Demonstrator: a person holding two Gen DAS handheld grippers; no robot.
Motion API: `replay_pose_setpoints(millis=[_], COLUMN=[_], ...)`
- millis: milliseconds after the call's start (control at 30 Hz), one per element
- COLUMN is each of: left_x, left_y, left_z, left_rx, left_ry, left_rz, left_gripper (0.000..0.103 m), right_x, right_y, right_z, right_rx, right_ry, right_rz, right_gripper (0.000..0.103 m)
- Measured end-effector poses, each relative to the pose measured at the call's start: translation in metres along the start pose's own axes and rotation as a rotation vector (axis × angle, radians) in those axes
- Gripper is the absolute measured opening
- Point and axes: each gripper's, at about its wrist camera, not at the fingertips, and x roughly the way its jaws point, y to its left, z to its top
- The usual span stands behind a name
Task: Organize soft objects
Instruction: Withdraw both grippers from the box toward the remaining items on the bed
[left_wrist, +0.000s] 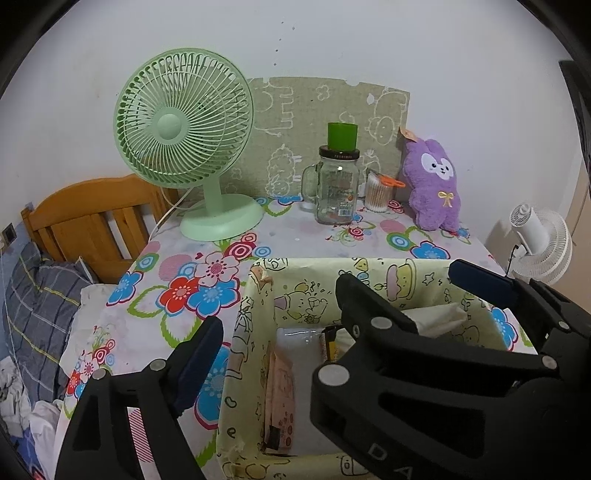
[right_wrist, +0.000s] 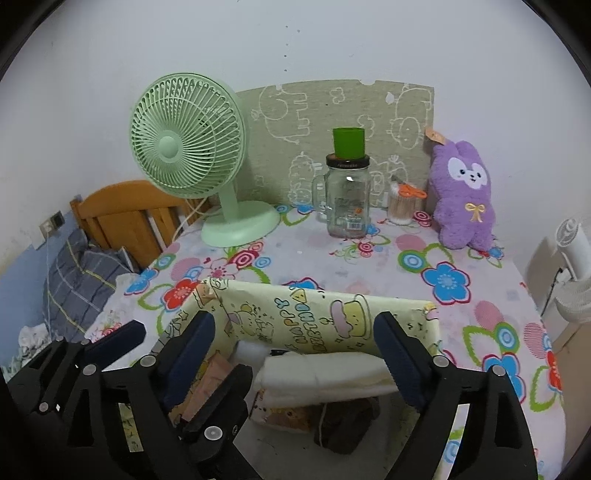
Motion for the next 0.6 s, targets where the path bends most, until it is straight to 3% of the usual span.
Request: replay_pose_setpoints(millis=[600], left_x=[-0.029], left_y=[-0.007], left_z=[-0.003], left_rx=[0.007], left_ry=[-0.032], left_rz=[0.001], left_gripper=[0.097], right_x=[-0.037], right_y=[-0.002], right_z=[-0.002], right_rx=[0.008], right_ry=[-0.033], right_rz=[-0.056], right_gripper=[0.097])
